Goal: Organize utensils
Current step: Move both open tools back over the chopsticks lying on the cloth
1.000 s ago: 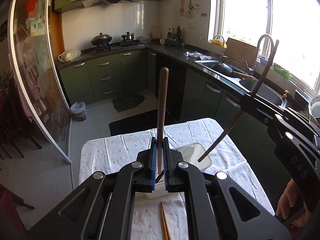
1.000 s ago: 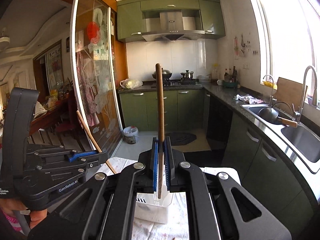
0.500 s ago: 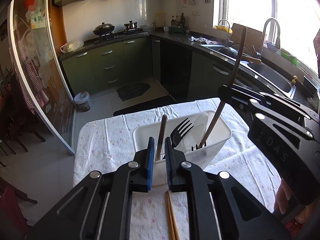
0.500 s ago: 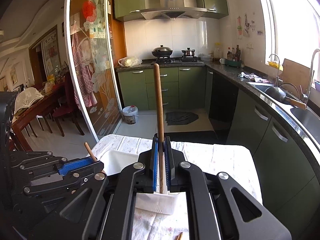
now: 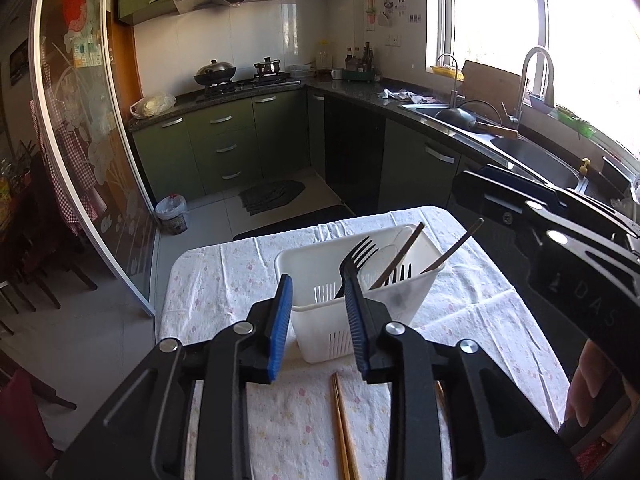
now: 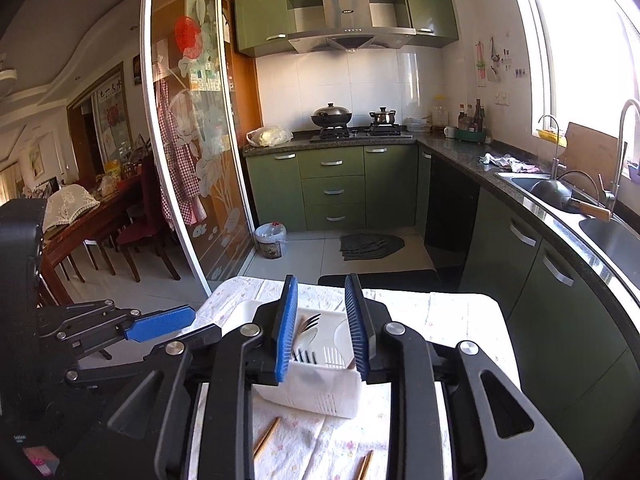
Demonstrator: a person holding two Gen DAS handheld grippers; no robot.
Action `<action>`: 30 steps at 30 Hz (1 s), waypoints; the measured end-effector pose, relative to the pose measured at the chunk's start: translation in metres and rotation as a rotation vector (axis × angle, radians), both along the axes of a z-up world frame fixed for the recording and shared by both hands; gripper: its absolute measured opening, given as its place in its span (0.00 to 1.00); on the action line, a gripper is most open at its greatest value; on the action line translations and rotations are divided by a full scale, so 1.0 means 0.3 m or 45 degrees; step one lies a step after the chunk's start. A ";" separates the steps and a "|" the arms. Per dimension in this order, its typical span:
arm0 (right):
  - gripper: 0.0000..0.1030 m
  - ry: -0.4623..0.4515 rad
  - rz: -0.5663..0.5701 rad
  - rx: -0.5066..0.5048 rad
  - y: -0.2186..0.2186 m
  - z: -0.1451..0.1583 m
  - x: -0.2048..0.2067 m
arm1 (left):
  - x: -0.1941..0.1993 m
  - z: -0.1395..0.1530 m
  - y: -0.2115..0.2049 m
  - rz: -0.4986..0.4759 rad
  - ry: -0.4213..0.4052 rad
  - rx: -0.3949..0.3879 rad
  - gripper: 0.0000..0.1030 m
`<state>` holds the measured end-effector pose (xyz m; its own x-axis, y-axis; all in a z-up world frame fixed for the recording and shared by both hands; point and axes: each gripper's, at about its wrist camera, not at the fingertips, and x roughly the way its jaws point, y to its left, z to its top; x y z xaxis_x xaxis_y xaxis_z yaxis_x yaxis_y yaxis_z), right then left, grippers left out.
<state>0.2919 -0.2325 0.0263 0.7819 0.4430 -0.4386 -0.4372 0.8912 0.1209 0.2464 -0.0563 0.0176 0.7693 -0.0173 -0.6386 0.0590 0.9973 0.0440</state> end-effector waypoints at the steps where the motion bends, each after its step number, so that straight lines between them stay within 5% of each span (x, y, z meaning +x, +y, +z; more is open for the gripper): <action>1: 0.26 0.003 -0.004 0.005 -0.019 -0.006 -0.031 | -0.022 -0.004 -0.001 0.000 0.004 -0.004 0.29; 5: 0.34 0.070 -0.027 0.022 -0.104 -0.084 -0.151 | -0.095 -0.082 -0.016 -0.022 0.083 -0.002 0.29; 15: 0.35 0.308 -0.081 0.115 -0.272 -0.331 -0.296 | -0.118 -0.430 -0.014 -0.002 0.395 -0.010 0.22; 22: 0.35 0.353 -0.062 0.137 -0.280 -0.373 -0.322 | -0.104 -0.518 0.008 0.061 0.453 0.044 0.22; 30: 0.36 0.371 -0.046 0.145 -0.267 -0.369 -0.315 | -0.093 -0.576 0.030 0.050 0.583 -0.031 0.22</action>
<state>0.1973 -0.3126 -0.0844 0.6463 0.4765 -0.5960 -0.3380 0.8790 0.3363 0.2186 -0.0472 -0.1553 0.4084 -0.0133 -0.9127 0.0293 0.9996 -0.0015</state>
